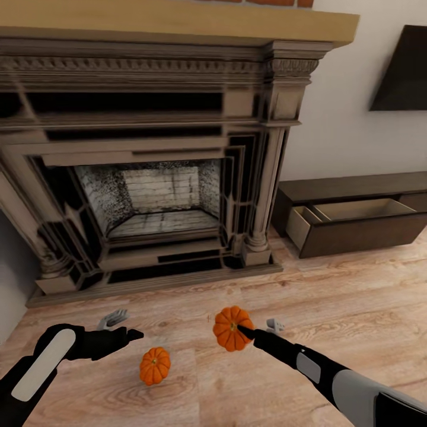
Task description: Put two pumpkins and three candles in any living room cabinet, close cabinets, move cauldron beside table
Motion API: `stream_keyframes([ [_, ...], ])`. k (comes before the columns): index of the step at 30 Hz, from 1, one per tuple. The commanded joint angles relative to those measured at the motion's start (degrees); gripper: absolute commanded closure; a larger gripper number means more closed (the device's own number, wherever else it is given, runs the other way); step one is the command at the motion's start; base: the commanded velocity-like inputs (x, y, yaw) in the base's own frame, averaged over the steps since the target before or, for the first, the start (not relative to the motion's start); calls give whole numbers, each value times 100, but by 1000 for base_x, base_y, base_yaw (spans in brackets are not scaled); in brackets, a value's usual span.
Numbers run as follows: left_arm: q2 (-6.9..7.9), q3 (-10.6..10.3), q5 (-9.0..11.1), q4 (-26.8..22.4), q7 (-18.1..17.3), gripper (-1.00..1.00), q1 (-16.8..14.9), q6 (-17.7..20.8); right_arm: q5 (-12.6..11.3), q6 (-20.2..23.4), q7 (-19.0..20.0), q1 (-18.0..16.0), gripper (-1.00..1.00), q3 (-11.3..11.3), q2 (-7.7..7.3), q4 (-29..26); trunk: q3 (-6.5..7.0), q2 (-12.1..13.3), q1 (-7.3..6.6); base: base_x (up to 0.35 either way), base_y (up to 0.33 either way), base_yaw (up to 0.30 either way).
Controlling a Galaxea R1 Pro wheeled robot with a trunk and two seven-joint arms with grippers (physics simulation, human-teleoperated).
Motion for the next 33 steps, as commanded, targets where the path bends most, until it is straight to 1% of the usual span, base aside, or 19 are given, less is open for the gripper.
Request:
stream_keyframes([
  [1,6,23,61,-5,54,-100,-3,3,-65,1,11,-4,100,25,-7,-130,-5,-2,-1,0,95,-2],
  [4,7,265,57,0,50,-100,-3,3,-71,77,-40,-3,100,23,-7,-449,-5,-2,-1,0,61,-1],
  [6,7,413,55,13,49,-100,-3,3,-72,222,-93,-5,100,5,-6,-530,-6,-2,-1,0,125,0],
  [8,5,498,54,60,49,-100,-3,3,-75,437,-161,-6,100,-21,1,-572,-6,-2,-1,0,80,0],
  [12,4,534,33,87,54,-100,-3,3,-78,510,-256,-4,100,-43,3,-584,-6,-2,-1,0,20,0],
  [16,-12,545,-255,113,39,-100,-3,-2,-82,512,-307,-11,100,-47,2,-602,-6,-2,-1,0,3,0],
  [18,-19,547,-335,128,33,-100,-3,-11,-94,510,-290,-11,100,-49,-6,-611,-6,-2,-1,0,0,0],
  [23,-15,546,-373,135,18,-100,-3,-219,-121,562,-233,-12,100,-56,-30,-626,-6,-2,-1,0,0,0],
  [27,-14,545,-377,136,14,-100,-3,-283,-114,575,-218,-12,100,-57,-33,-728,-6,-2,-1,0,0,0],
  [30,-14,552,-377,136,13,-100,-3,-298,-116,580,-221,-11,100,-57,-43,-946,-59,-122,65,0,0,0],
  [33,-17,550,-377,141,13,-100,-3,-305,-117,581,-217,-10,100,-57,-49,-1042,-113,-243,131,0,0,0],
])
